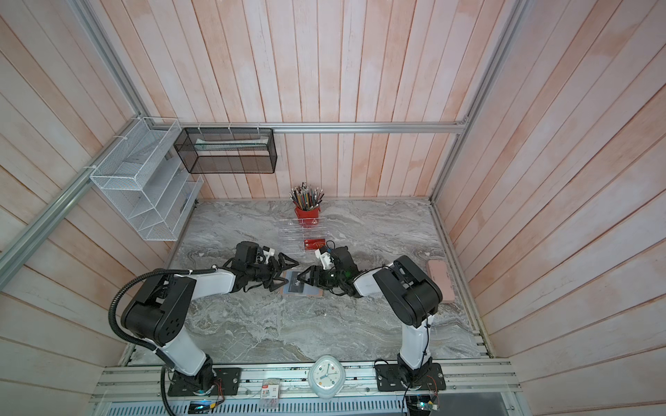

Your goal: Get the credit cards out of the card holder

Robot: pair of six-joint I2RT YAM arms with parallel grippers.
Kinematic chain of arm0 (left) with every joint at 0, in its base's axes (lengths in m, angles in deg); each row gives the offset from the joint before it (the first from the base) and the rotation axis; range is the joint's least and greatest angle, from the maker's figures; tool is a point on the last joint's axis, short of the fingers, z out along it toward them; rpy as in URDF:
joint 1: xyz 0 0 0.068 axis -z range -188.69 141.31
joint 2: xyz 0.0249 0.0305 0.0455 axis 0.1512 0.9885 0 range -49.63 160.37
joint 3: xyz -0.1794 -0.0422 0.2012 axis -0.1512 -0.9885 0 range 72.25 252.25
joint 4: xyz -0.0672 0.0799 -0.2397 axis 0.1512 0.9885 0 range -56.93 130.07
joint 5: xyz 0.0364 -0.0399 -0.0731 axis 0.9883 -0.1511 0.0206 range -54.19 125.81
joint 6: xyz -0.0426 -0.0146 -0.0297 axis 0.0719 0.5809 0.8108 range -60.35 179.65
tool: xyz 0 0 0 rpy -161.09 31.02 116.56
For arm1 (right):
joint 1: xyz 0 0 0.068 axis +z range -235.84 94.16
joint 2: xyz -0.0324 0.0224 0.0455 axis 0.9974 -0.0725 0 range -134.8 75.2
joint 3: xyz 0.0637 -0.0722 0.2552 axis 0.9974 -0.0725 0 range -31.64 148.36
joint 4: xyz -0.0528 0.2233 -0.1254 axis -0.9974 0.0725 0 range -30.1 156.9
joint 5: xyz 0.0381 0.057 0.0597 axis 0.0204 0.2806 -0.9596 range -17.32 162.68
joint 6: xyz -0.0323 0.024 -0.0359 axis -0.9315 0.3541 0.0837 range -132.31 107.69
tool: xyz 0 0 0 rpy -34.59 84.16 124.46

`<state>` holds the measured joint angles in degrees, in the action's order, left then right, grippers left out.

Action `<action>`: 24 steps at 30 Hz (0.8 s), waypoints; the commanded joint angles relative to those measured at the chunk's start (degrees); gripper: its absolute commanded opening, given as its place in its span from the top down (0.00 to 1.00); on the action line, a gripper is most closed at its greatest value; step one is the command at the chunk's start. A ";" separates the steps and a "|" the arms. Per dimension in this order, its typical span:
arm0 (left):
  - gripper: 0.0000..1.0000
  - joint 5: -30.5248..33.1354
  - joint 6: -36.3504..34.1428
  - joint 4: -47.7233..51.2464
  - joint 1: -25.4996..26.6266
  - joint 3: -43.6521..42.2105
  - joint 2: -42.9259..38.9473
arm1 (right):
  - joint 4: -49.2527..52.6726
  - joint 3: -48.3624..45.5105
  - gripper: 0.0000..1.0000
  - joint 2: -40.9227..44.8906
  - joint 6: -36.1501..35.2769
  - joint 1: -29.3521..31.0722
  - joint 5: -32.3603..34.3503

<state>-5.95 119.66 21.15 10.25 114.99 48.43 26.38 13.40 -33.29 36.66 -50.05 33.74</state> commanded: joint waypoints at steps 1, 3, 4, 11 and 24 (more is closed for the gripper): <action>0.00 -0.07 -1.11 -1.15 -0.23 -0.88 1.08 | -0.89 1.02 0.34 -1.70 0.89 -0.41 -0.71; 0.00 0.01 -0.95 -1.44 -0.22 -1.10 1.25 | -1.05 1.02 0.36 -2.24 1.02 -0.44 -0.82; 0.00 0.03 -1.02 -1.57 -0.26 -1.25 1.34 | -1.24 1.11 0.36 -2.47 1.03 -0.38 -0.88; 0.00 0.10 -0.77 -2.30 -0.22 -1.96 1.69 | -2.98 1.72 0.44 -4.34 1.95 -0.61 -2.07; 0.00 -0.26 -0.51 1.50 -0.04 1.54 -2.70 | -4.35 2.59 0.58 -6.30 2.97 -0.67 -3.18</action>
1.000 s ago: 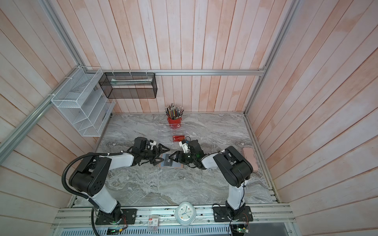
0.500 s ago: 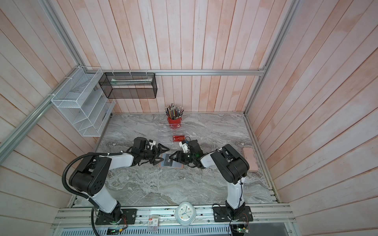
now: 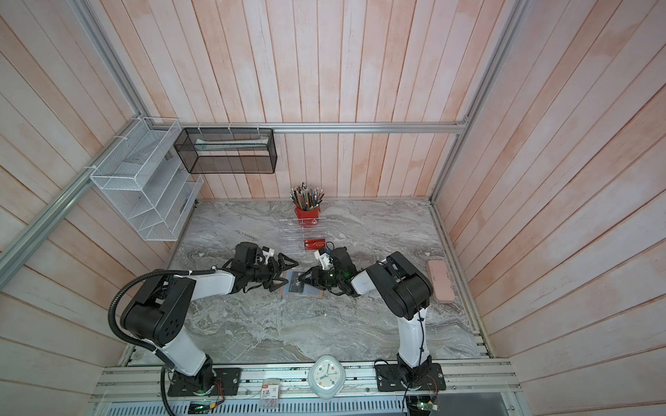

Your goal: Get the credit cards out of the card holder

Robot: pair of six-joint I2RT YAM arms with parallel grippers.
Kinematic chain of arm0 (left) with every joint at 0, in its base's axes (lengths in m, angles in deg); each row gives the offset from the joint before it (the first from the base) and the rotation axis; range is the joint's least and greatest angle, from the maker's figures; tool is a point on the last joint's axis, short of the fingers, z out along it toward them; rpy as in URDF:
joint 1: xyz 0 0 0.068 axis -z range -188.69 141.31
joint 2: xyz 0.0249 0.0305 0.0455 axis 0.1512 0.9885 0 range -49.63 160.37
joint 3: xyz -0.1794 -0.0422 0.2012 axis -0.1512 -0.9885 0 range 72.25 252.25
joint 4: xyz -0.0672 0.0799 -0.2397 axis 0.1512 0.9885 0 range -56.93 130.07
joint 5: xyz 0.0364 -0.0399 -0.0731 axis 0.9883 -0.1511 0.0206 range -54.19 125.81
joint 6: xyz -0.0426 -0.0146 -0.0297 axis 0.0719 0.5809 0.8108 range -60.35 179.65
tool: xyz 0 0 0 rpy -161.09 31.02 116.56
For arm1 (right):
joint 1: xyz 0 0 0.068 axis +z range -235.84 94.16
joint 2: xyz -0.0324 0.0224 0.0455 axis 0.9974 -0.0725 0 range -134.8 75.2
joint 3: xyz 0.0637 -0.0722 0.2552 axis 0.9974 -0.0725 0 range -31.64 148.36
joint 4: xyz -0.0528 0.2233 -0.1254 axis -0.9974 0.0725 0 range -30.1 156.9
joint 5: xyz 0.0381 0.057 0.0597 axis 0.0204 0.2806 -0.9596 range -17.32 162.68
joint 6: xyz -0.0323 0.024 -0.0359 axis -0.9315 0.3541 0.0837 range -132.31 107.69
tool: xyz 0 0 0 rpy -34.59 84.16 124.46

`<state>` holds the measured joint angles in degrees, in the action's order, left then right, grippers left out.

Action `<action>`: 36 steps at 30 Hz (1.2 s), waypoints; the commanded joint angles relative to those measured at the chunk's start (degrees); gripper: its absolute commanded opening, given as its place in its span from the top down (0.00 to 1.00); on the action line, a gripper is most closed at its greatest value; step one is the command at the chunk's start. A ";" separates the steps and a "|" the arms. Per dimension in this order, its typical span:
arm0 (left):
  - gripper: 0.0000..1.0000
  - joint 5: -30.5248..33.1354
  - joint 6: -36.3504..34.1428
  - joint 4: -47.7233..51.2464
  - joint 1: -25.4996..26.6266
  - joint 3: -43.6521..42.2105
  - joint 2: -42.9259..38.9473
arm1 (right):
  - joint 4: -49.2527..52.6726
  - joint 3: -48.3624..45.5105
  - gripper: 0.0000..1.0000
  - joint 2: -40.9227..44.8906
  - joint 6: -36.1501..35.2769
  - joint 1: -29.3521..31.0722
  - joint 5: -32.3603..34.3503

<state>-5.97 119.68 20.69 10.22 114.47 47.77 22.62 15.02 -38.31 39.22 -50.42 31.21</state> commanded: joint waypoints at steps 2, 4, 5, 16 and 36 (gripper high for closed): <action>0.00 -0.47 -0.14 1.82 0.06 2.47 -2.39 | -0.65 1.06 0.59 -1.51 0.49 -0.30 -0.70; 0.00 -0.84 0.28 1.48 0.28 2.97 -2.14 | -0.71 1.14 0.61 -1.62 0.50 -0.40 -0.75; 0.00 -0.93 0.47 1.40 0.45 3.11 -1.97 | -0.68 1.16 0.61 -1.60 0.51 -0.39 -0.73; 0.00 1.07 0.31 0.68 0.84 4.37 2.24 | -0.04 1.34 0.65 -1.80 0.25 -0.54 -0.54; 0.00 3.02 -1.58 1.78 0.21 3.43 5.17 | 1.00 2.21 0.74 -2.23 -0.08 -0.96 -0.40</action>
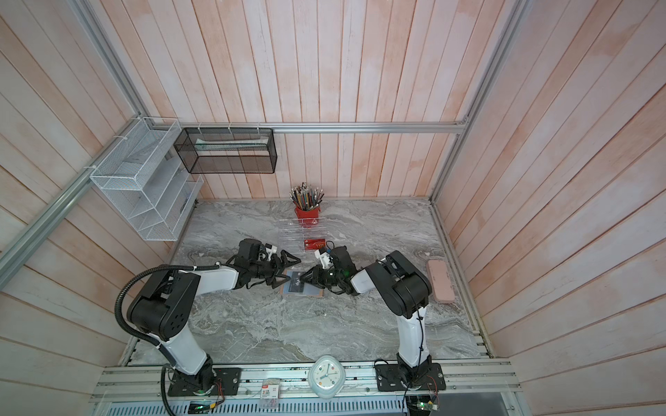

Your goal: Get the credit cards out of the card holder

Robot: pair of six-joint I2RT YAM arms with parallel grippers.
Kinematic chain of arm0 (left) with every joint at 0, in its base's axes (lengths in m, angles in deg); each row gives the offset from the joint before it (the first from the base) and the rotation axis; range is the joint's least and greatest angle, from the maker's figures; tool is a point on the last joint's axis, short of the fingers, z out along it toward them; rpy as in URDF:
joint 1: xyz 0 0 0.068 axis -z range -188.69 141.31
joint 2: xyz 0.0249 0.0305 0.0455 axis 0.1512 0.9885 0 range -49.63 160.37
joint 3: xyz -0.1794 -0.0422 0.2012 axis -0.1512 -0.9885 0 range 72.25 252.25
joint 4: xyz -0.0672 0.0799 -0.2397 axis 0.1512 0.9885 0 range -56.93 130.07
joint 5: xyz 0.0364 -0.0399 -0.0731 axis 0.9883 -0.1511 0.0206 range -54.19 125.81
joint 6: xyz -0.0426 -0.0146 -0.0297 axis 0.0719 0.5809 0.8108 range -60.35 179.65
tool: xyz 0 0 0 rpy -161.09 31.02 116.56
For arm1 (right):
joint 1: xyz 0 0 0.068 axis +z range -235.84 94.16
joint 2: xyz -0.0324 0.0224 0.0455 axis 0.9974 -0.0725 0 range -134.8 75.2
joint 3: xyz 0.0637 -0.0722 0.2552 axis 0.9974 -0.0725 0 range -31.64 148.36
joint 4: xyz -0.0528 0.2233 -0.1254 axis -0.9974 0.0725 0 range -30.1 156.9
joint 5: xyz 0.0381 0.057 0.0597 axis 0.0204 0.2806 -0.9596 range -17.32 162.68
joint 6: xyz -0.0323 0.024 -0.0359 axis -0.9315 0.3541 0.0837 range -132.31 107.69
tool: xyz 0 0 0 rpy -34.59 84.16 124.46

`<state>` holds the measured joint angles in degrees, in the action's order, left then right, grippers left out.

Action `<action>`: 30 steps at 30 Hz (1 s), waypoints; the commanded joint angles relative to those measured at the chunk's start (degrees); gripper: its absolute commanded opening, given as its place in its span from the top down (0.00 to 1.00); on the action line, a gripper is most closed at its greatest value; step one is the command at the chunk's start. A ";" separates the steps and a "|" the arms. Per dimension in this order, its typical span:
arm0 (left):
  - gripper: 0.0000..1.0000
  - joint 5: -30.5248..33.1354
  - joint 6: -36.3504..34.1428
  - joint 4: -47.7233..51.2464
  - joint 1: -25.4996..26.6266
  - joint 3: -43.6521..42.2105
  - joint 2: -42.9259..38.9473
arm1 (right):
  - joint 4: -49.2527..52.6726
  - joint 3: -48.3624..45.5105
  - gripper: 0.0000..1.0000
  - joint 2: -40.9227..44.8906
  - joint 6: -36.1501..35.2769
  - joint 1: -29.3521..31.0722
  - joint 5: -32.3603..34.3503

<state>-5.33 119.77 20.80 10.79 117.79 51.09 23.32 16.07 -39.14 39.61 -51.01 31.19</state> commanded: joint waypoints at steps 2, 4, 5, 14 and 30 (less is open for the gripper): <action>0.00 2.39 -1.76 1.72 -0.50 -0.10 1.83 | 0.41 1.16 0.75 -1.41 -0.50 -0.39 -0.41; 0.00 2.39 -1.71 1.49 -0.50 -0.44 1.82 | 0.39 1.22 0.78 -1.49 -0.46 -0.49 -0.44; 0.00 2.39 -1.67 1.46 -0.57 -0.61 1.84 | 0.38 1.22 0.79 -1.57 -0.40 -0.47 -0.41; 0.00 2.39 -1.60 0.72 -0.71 -1.59 1.93 | 0.26 1.38 0.86 -2.46 -0.33 -0.50 -0.86; 0.00 2.46 -1.58 0.40 -0.76 -2.08 2.41 | 0.34 0.47 1.00 -1.59 -0.71 -1.22 -1.42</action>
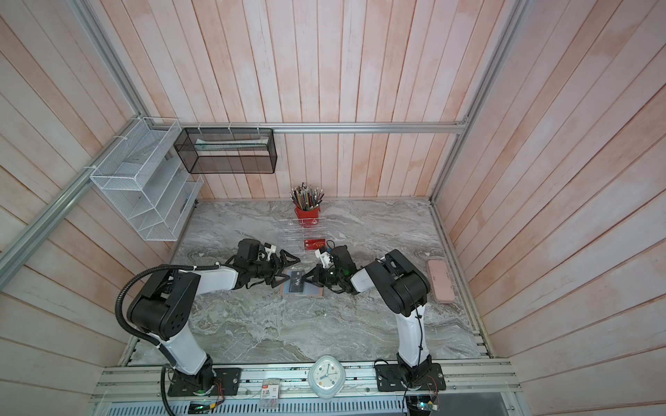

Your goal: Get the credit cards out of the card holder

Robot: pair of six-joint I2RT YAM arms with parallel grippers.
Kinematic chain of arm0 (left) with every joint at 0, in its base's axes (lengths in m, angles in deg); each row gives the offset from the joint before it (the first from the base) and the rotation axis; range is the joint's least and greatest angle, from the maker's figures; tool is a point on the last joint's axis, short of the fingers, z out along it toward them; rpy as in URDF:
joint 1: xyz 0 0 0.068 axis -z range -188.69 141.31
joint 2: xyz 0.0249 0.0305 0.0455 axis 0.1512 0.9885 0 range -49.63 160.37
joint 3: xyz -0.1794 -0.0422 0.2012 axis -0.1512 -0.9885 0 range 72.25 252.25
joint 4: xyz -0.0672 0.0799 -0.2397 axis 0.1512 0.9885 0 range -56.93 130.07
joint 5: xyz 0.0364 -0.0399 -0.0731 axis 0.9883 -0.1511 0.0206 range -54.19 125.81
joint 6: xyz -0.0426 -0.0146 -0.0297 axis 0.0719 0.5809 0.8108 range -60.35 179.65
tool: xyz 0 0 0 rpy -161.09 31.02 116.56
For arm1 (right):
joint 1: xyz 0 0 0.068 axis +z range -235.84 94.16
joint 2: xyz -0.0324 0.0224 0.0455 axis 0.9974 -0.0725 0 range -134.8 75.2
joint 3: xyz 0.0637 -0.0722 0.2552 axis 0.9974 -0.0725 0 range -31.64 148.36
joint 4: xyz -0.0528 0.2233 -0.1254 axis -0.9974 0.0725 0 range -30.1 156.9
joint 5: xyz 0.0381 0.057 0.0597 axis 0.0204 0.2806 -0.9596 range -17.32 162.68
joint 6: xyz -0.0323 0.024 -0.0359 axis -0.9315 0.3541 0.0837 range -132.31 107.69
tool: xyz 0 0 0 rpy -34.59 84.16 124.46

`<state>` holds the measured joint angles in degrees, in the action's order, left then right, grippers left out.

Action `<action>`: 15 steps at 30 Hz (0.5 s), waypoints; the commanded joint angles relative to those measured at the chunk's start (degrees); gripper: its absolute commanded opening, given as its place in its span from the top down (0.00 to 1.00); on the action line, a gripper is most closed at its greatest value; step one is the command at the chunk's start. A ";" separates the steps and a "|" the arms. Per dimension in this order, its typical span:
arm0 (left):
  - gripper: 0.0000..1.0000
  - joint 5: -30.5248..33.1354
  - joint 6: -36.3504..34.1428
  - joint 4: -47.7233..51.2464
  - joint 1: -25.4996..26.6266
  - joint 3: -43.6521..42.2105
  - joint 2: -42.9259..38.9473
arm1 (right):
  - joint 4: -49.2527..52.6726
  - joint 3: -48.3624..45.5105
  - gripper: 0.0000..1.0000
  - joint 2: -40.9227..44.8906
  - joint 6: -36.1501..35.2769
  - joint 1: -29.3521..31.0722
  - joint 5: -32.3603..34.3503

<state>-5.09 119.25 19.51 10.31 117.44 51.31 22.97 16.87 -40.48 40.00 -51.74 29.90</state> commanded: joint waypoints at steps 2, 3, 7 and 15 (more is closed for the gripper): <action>0.00 2.23 -1.06 1.60 -0.28 -1.89 2.27 | 0.68 -0.65 1.00 -0.09 -1.22 -0.72 -0.26; 0.00 2.23 -1.08 1.54 -0.28 -1.95 2.30 | 0.61 -0.82 1.00 0.05 -1.25 -0.91 -0.28; 0.00 2.32 -1.10 1.61 -0.28 -2.03 2.24 | 0.43 -1.23 1.00 0.11 -1.30 -1.16 -0.68; 0.00 2.29 -1.06 1.61 -0.33 -1.90 2.39 | 0.44 -2.10 1.00 0.84 -1.92 -1.69 -1.69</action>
<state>-5.09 119.25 18.63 10.31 117.14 51.40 22.47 16.00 -40.46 39.87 -52.92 28.54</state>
